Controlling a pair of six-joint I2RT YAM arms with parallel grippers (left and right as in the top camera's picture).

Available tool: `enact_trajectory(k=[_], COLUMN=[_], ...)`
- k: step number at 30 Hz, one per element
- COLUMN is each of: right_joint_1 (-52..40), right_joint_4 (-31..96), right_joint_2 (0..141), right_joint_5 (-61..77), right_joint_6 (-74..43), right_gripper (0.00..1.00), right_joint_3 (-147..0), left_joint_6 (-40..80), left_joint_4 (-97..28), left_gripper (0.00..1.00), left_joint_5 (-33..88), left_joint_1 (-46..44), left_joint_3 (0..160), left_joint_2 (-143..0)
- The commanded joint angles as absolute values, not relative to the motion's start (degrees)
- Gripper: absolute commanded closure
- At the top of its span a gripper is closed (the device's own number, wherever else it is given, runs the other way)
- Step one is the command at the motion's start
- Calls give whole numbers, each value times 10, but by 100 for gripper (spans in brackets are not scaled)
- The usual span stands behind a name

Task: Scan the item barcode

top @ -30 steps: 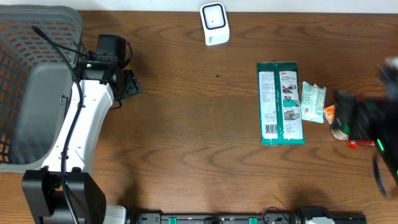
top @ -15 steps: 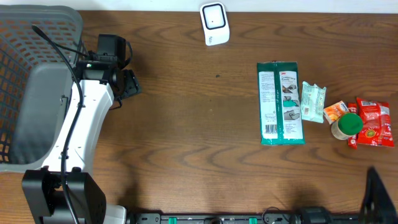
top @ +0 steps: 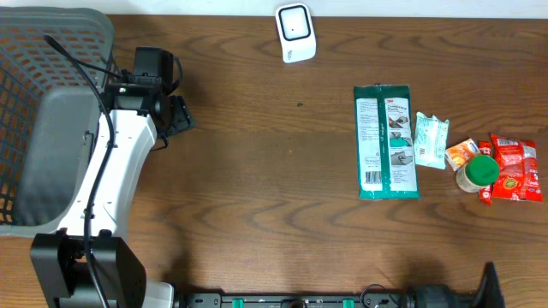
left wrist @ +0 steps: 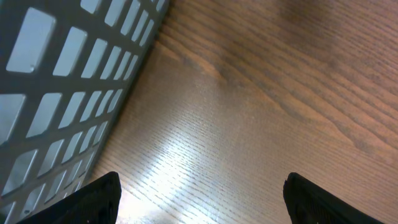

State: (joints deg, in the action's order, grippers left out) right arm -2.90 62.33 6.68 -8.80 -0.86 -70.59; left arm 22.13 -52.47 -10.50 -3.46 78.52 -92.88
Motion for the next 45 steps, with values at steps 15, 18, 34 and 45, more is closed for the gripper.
enact_trajectory(k=[15,18,34,45], right_joint_1=[-19,-18,-18,-18], right_joint_4=[39,-50,-102,42], right_joint_2=[3,3,3,3], right_joint_5=[-58,-40,-37,-10], right_joint_6=[-13,-13,-98,41], right_gripper=[1,1,1,1], right_joint_3=[-224,-156,-3,-3], left_joint_6=[224,224,224,224], left_joint_4=[-526,-526,-526,-526], left_gripper=[16,16,16,16], left_joint_5=[-112,-112,-112,-112], left_joint_1=[-33,-33,-33,-33], left_joint_3=[796,796,796,796], left_joint_2=[-923,-923,-923,-923])
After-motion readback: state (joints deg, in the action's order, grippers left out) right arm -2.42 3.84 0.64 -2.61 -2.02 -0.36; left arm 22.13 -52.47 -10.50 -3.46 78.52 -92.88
